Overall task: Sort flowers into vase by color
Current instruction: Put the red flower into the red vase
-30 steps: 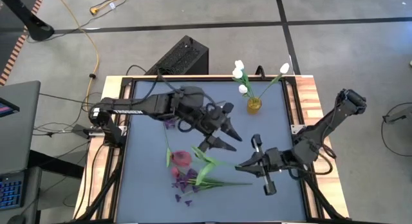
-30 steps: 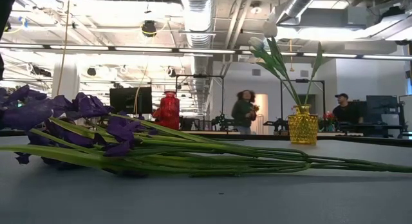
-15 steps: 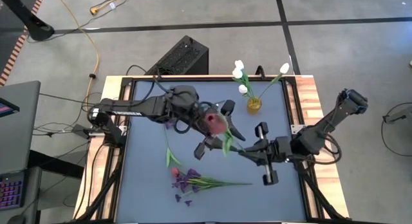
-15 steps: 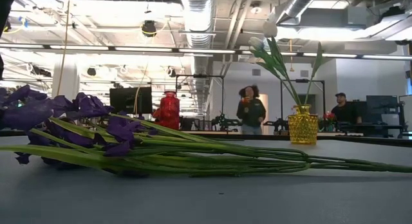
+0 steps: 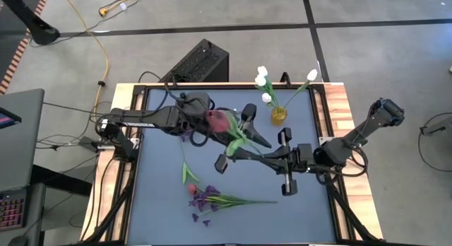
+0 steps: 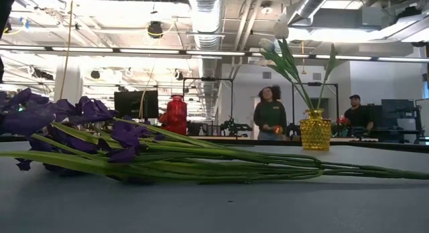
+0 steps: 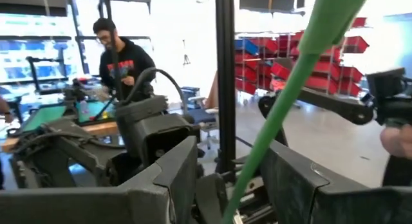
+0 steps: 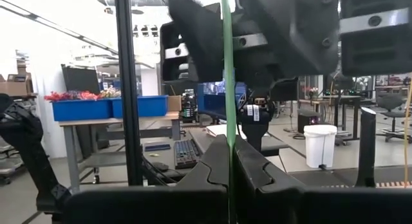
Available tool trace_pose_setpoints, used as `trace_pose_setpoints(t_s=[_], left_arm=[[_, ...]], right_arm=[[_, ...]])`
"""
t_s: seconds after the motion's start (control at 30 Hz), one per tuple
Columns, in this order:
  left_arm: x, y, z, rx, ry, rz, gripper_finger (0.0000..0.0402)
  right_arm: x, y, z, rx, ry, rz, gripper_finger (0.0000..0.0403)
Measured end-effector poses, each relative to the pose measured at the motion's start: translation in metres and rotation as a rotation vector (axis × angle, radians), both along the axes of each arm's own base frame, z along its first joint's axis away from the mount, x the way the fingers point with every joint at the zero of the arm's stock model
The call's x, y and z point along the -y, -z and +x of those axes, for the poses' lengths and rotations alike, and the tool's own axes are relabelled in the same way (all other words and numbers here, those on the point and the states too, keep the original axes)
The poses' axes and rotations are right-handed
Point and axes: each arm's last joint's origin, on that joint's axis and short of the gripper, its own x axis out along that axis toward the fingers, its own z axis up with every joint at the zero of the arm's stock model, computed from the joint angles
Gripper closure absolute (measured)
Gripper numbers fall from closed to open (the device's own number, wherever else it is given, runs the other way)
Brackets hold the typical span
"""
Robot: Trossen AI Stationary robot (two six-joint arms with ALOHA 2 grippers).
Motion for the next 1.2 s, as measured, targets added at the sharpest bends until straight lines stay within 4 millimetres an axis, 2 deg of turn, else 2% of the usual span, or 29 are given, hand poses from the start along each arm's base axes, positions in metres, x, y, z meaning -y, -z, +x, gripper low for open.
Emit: trace_pose_setpoints(t_s=[0.33, 0.53, 0.8, 1.03, 1.1, 1.2], left_arm=[[-0.004, -0.001, 0.001, 0.013, -0.074, -0.005, 0.0258], [-0.012, -0.002, 0.002, 0.018, -0.089, -0.008, 0.0309], [-0.013, -0.002, 0.002, 0.023, -0.083, -0.005, 0.0392], [-0.019, 0.000, 0.001, -0.018, -0.082, -0.004, 0.0400], [-0.023, 0.001, -0.004, -0.064, -0.094, 0.004, 0.0401], [-0.032, -0.008, -0.023, -0.117, -0.185, 0.027, 0.0401]], right_arm=[[0.001, -0.007, -0.004, 0.055, 0.020, -0.038, 0.0378], [0.006, -0.009, -0.002, 0.071, 0.045, -0.031, 0.0379], [0.010, -0.008, 0.000, 0.068, 0.064, -0.032, 0.0376], [0.013, -0.007, 0.003, 0.053, 0.083, -0.042, 0.0291], [0.015, -0.007, 0.003, 0.043, 0.117, -0.031, 0.0261], [0.017, -0.005, 0.003, 0.011, 0.206, -0.005, 0.0208]])
